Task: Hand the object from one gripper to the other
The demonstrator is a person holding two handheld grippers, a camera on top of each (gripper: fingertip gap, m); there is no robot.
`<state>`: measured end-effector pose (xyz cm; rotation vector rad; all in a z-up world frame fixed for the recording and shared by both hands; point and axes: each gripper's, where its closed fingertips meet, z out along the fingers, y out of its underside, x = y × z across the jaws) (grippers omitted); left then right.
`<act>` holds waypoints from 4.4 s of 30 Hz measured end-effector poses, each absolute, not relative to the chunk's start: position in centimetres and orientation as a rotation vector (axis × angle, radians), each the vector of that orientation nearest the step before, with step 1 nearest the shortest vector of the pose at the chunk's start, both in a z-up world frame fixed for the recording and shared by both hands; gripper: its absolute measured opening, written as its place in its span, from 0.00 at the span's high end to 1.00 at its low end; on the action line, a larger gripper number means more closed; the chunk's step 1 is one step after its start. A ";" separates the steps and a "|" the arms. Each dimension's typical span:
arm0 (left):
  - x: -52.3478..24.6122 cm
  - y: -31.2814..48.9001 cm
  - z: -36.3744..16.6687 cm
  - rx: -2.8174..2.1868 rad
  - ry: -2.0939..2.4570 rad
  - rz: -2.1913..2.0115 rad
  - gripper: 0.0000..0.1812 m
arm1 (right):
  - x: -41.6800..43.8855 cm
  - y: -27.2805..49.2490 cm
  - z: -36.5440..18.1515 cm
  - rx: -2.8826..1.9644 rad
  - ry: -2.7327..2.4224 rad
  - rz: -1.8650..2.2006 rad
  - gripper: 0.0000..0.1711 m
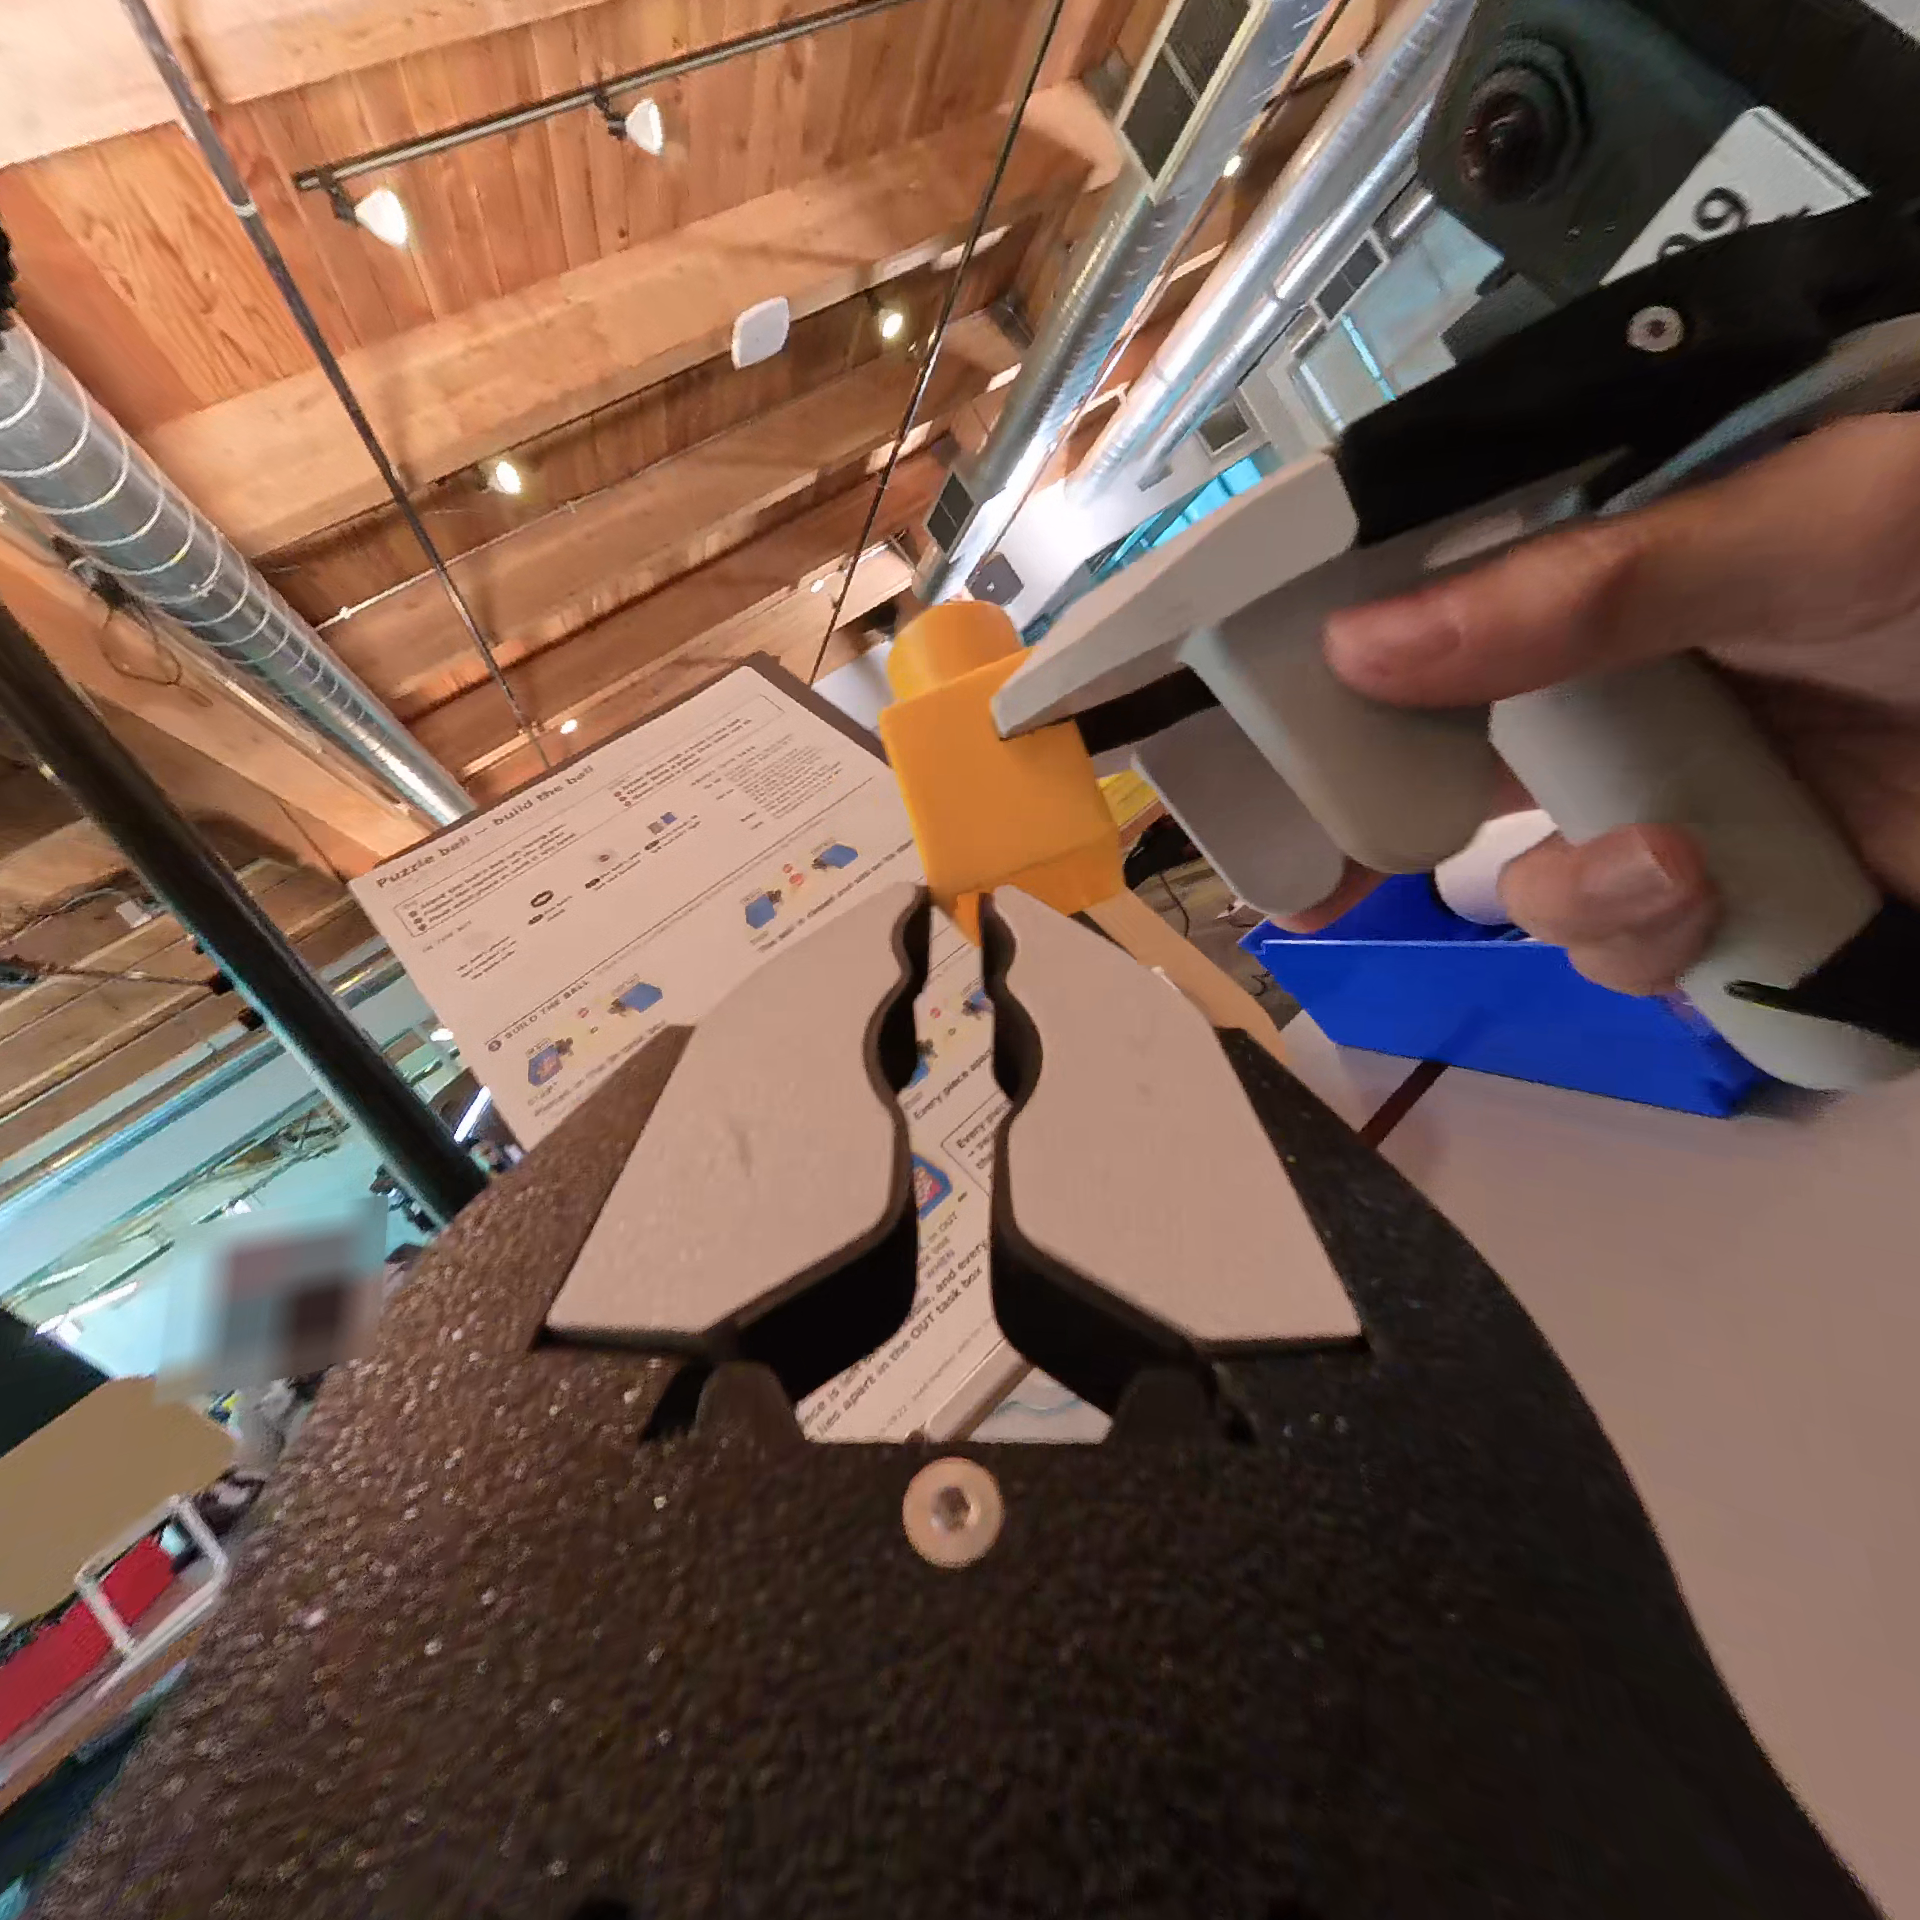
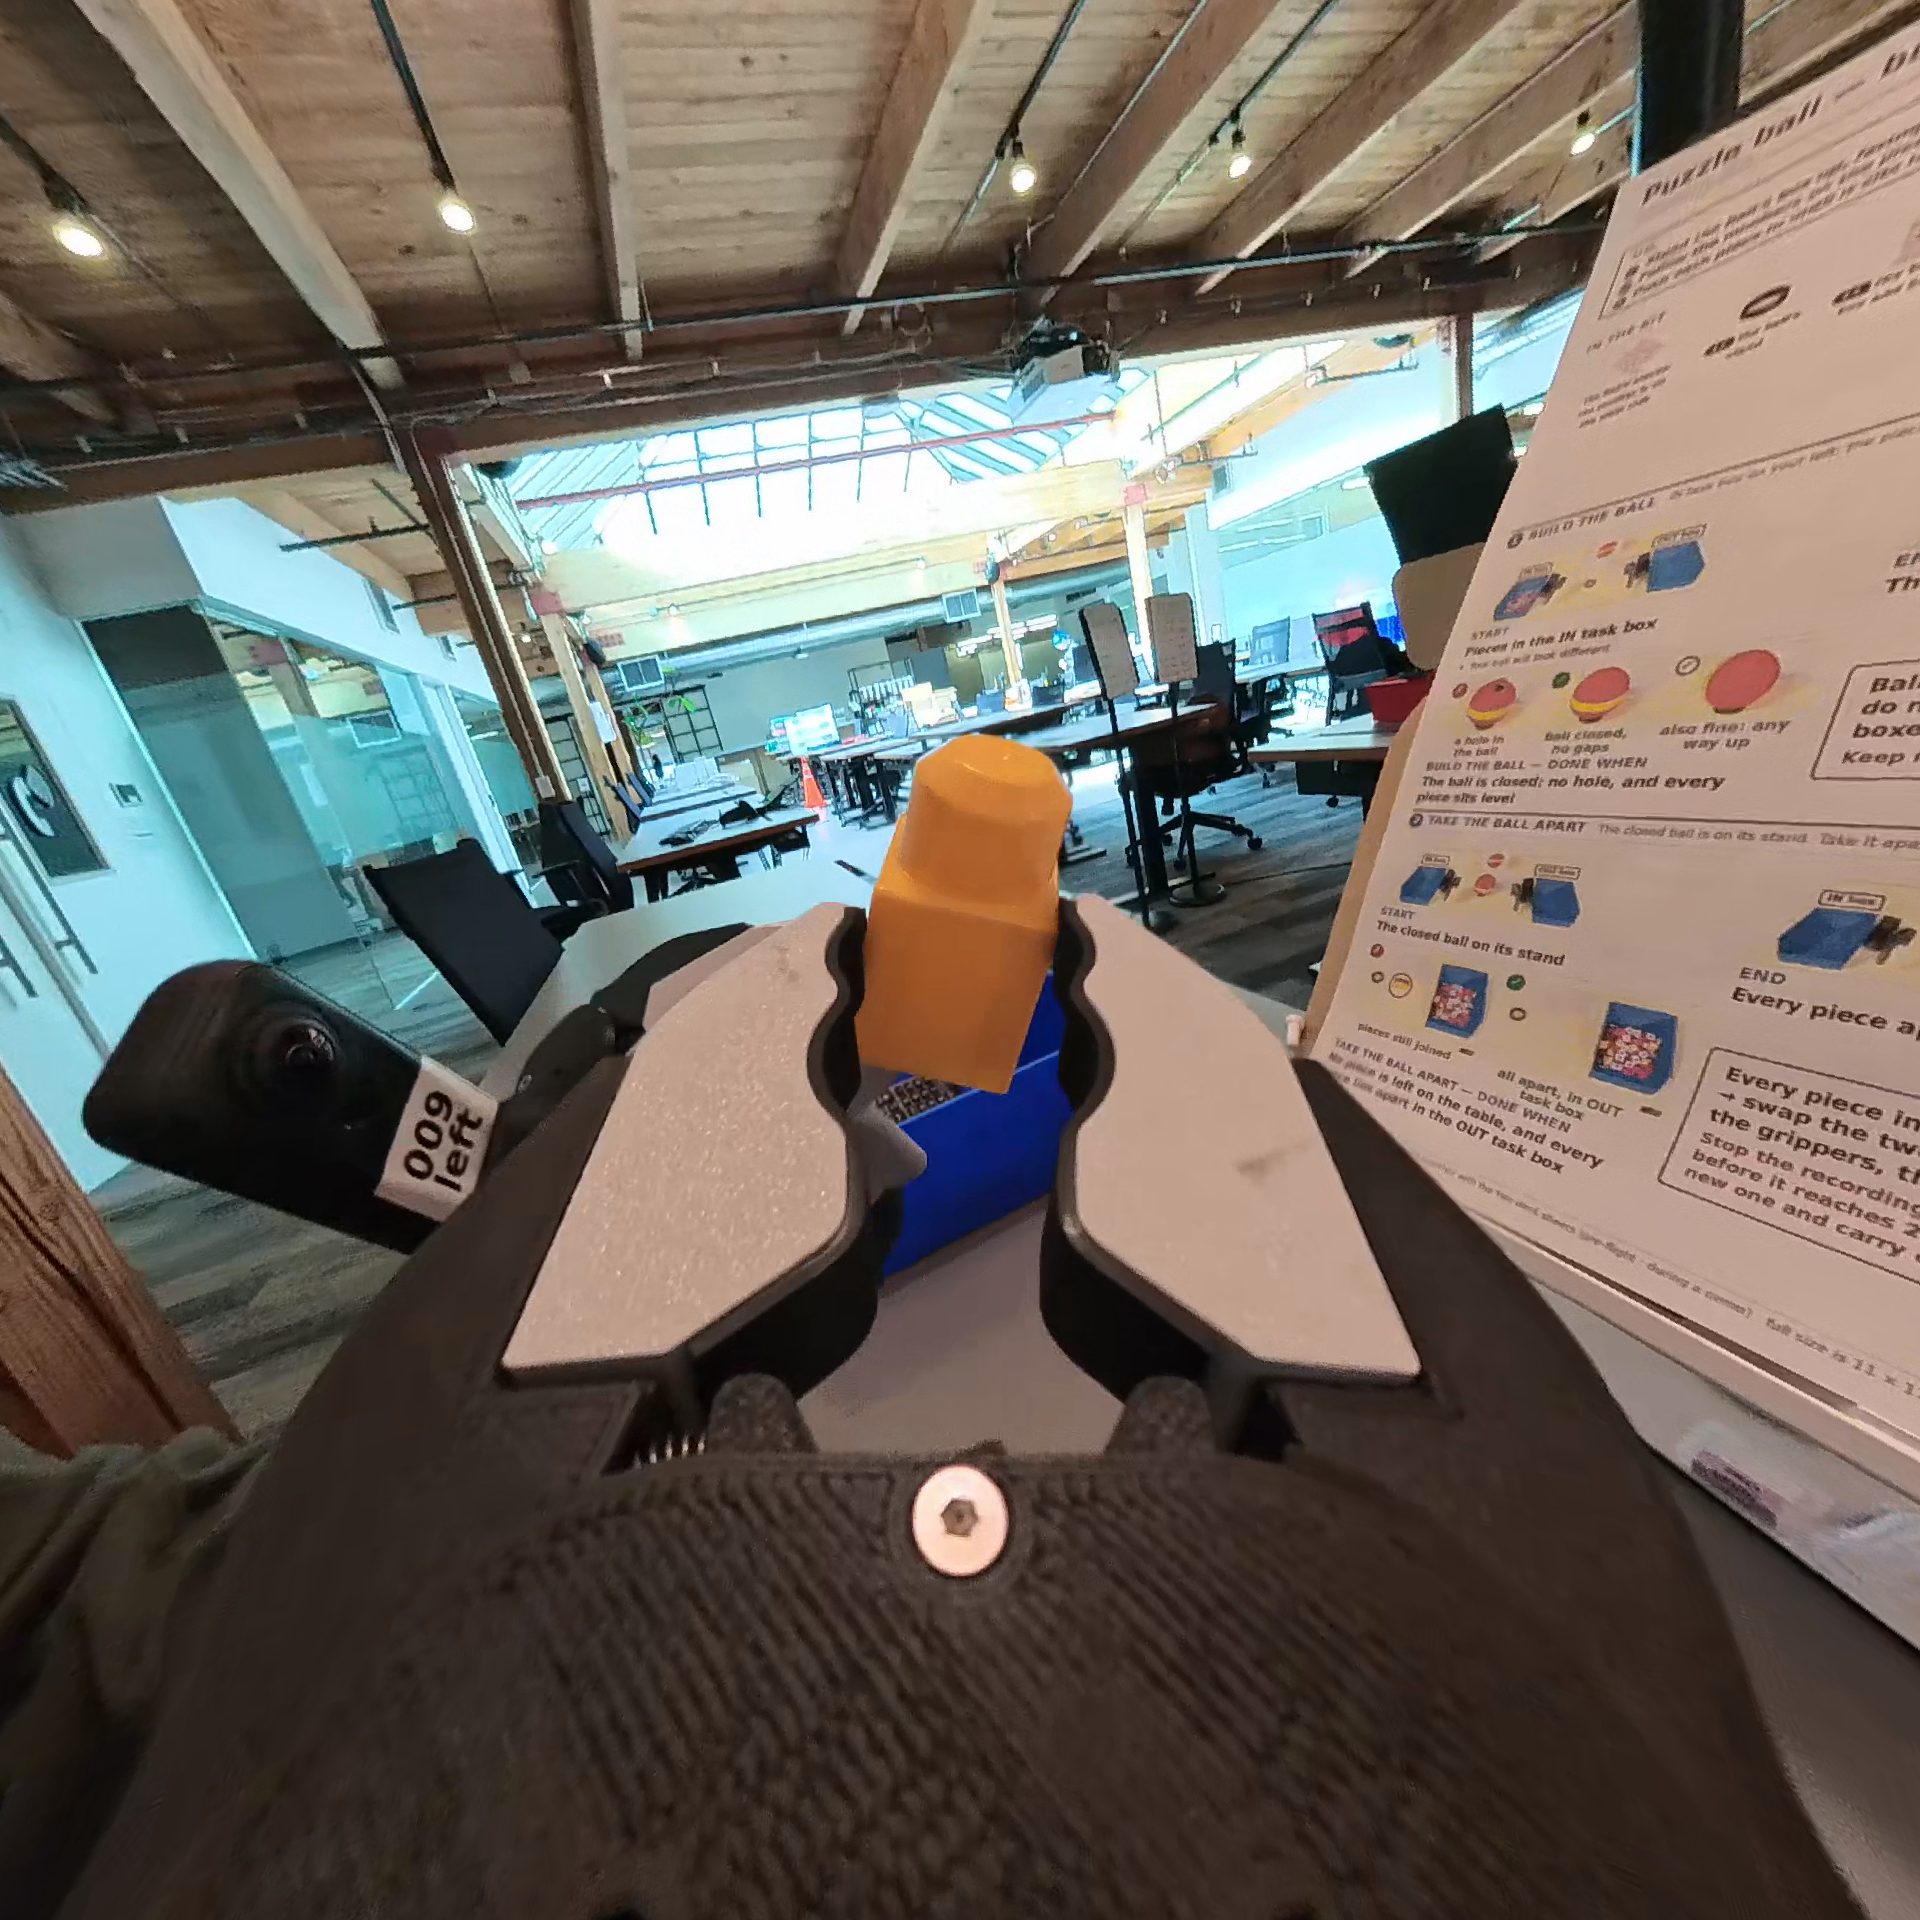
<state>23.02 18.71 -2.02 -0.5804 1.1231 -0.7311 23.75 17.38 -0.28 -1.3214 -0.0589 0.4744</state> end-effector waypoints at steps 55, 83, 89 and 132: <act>24.2 17.3 -2.8 -0.512 1.149 -0.573 0.80 | 23.3 16.9 -1.5 -1.419 -0.085 0.575 0.79; 23.5 16.6 -3.7 -0.581 1.302 -1.000 0.62 | 25.2 16.4 -1.5 -1.434 -0.067 0.421 0.79; 24.3 17.2 -4.1 -0.417 1.223 -0.502 0.77 | 24.5 17.3 -2.3 -1.475 -0.042 0.465 0.79; 21.6 20.0 -3.1 -1.139 1.294 -1.510 0.61 | 23.4 16.6 -2.8 -1.507 -0.536 -0.314 0.80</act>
